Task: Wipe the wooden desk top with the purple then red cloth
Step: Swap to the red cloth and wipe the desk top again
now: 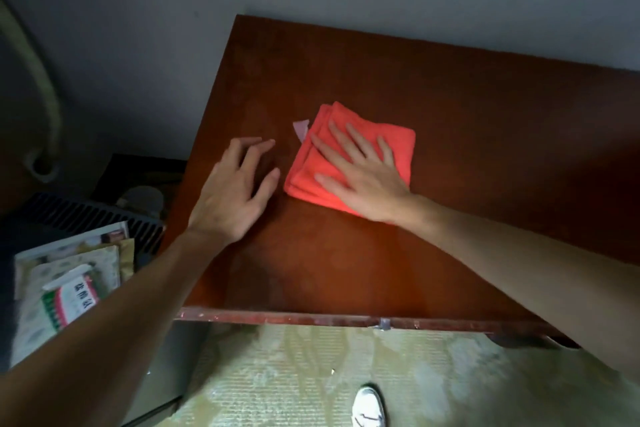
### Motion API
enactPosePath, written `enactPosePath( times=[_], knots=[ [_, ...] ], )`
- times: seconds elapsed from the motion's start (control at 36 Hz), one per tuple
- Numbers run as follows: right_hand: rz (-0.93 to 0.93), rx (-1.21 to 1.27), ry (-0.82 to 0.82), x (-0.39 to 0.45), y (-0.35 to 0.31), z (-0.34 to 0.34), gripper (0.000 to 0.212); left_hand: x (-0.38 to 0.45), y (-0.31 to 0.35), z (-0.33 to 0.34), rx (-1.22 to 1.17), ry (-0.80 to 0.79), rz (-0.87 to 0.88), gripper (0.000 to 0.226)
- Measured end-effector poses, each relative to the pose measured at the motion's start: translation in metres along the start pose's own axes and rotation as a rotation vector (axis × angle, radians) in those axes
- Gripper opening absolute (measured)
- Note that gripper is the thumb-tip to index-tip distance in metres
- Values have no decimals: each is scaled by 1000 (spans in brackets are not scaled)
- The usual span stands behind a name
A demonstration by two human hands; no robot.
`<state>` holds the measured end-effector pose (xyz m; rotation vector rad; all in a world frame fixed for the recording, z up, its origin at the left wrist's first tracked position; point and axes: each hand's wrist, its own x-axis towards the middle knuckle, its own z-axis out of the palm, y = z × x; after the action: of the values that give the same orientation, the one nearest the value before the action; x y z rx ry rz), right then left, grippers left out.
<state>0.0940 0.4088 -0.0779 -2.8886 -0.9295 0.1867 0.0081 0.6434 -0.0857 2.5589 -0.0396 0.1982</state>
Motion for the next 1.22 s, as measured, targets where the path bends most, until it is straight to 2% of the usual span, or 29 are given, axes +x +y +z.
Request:
enactPosePath(
  times=[0.14, 0.25, 0.33, 0.44, 0.56, 0.97, 1.22],
  knots=[
    [-142, -7, 31, -88, -54, 16, 71, -11, 2, -10, -19, 73, -13, 48],
    [-219, -46, 46, -131, -74, 27, 71, -27, -12, -15, 64, 12, 37, 47],
    [-293, -44, 25, -126, -67, 23, 71, -34, -26, -26, 130, -34, 42, 50],
    [-492, -86, -82, -85, -37, 4, 69, -32, -38, -35, 193, -117, 46, 53],
    [-582, -121, -87, -29, -11, -6, 67, -32, -39, -31, 223, -112, 66, 52],
    [-442, -113, -38, 191, 73, -37, 69, -31, -38, -32, 172, -142, 28, 48],
    [-320, -55, -12, 270, 89, -52, 79, -28, -39, -31, 128, -122, 6, 44]
  ],
)
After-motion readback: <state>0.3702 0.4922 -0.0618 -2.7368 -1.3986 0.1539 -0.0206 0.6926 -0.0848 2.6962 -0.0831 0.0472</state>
